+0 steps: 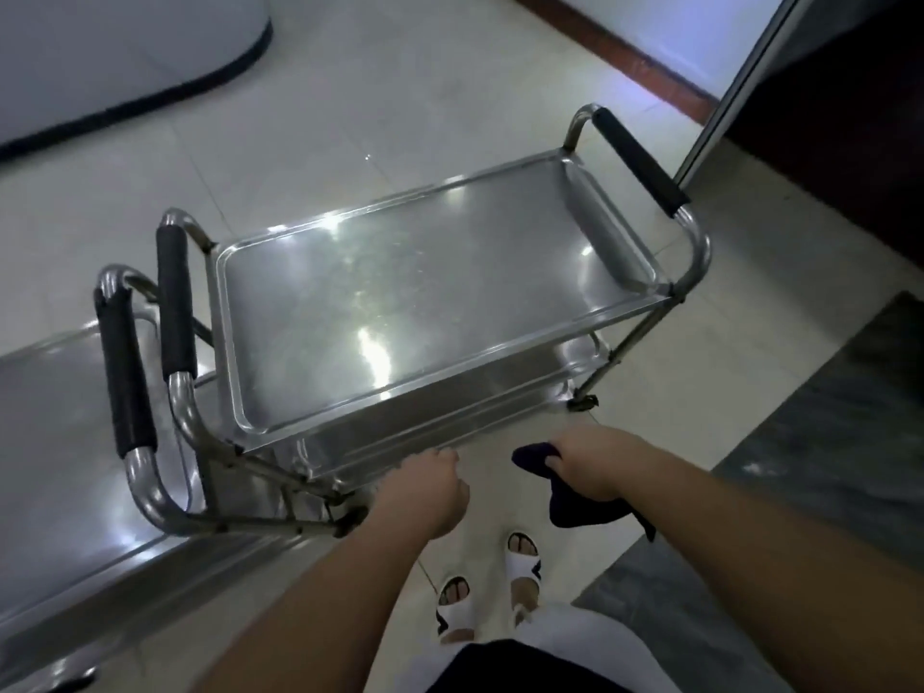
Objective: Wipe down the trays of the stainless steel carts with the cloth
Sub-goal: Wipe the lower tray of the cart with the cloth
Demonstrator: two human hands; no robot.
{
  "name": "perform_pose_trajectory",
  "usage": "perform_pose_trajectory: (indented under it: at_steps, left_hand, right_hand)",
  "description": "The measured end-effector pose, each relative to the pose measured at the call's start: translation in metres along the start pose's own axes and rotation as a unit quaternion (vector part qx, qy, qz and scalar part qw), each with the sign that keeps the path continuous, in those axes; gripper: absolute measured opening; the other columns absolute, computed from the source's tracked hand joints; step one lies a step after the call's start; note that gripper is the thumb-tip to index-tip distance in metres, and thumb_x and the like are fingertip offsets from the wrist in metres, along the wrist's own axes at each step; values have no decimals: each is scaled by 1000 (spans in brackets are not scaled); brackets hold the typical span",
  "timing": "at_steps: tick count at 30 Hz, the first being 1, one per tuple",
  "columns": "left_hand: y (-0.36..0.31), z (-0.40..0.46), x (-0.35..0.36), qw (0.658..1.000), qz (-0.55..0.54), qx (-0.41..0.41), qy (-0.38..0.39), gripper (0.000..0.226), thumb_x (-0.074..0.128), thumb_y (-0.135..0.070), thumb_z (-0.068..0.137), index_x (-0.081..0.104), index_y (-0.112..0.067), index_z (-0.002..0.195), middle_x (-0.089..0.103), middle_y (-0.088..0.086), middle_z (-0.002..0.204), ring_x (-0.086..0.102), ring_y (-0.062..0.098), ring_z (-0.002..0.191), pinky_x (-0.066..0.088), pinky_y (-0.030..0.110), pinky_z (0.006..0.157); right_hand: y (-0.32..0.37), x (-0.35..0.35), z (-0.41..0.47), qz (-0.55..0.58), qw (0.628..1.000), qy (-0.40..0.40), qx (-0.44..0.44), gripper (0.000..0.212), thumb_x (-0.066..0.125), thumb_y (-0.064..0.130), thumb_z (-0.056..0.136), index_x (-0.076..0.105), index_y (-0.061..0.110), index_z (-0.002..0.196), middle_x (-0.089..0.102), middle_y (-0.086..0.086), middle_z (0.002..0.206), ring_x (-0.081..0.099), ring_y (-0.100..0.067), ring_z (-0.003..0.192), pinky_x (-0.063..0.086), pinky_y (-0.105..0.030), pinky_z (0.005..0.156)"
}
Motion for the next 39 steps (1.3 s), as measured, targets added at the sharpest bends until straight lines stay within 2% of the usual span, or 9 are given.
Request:
perform_pose_trajectory:
  at_steps: [6, 11, 13, 16, 18, 23, 30, 36, 39]
  left_hand:
    - [-68, -2, -37, 993, 69, 88, -35, 40, 40, -38, 103, 48, -16, 136, 54, 10, 140, 52, 32, 126, 45, 44, 100]
    - [-144, -3, -56, 983, 109, 138, -55, 38, 42, -39, 102, 49, -18, 133, 53, 8, 140, 53, 34, 128, 44, 46, 100]
    - [-179, 0, -60, 979, 112, 158, -58, 36, 43, -37, 101, 50, -19, 131, 54, 8, 139, 54, 33, 127, 45, 45, 100]
    - [-240, 9, -65, 974, 121, 179, -65, 35, 44, -35, 100, 53, -21, 131, 57, 6, 136, 56, 31, 125, 46, 44, 100]
    - [-288, 23, -65, 971, 128, 191, -64, 39, 45, -39, 100, 54, -21, 133, 58, 7, 135, 58, 31, 123, 48, 44, 99]
    - [-420, 58, -55, 967, 142, 200, -71, 43, 42, -34, 98, 50, -22, 139, 56, 6, 140, 57, 30, 122, 50, 48, 100]
    - [-576, 83, -31, 959, 171, 224, -44, 45, 43, -38, 102, 46, -21, 145, 51, 6, 145, 51, 31, 129, 45, 46, 103]
    - [-642, 135, -45, 958, 192, 211, -27, 46, 43, -35, 101, 46, -23, 146, 51, 4, 145, 52, 29, 128, 46, 46, 104]
    - [-666, 173, -56, 962, 181, 204, -14, 50, 44, -38, 101, 44, -25, 149, 50, 4, 148, 52, 29, 130, 46, 46, 106]
  right_hand:
    - [-57, -21, -70, 59, 993, -78, 67, 26, 37, 38, 106, 58, 25, 114, 65, -6, 115, 61, -23, 97, 51, -41, 93]
    - [-132, -27, -109, 99, 979, -136, 113, 27, 37, 40, 106, 57, 22, 111, 60, -2, 104, 59, -24, 95, 46, -38, 82]
    - [-166, -26, -117, 105, 975, -146, 128, 29, 37, 40, 107, 57, 20, 114, 62, -5, 109, 55, -23, 92, 45, -38, 82]
    - [-218, -27, -132, 119, 970, -154, 142, 32, 36, 40, 108, 56, 18, 121, 62, -6, 116, 53, -22, 93, 46, -38, 85]
    - [-259, -29, -141, 135, 966, -164, 146, 33, 36, 40, 108, 55, 18, 122, 59, -4, 110, 54, -22, 94, 45, -37, 83]
    - [-375, -34, -167, 153, 956, -200, 148, 24, 35, 40, 108, 50, 22, 109, 52, 2, 96, 54, -21, 90, 42, -37, 78]
    - [-536, -20, -197, 176, 949, -196, 175, 20, 34, 40, 109, 45, 23, 106, 52, 1, 96, 54, -22, 89, 46, -38, 82]
    - [-623, -26, -178, 191, 948, -165, 194, 32, 33, 40, 109, 52, 17, 121, 62, -7, 115, 59, -24, 98, 49, -38, 90]
    - [-659, -43, -150, 192, 949, -163, 189, 30, 34, 40, 109, 52, 18, 118, 60, -4, 107, 56, -23, 94, 50, -39, 91]
Point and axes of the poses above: each hand's wrist, its own z-axis towards the middle knuckle, its own x-axis out of the palm, y = z × x, the point moved 5 cm from there along z, towards the middle knuckle
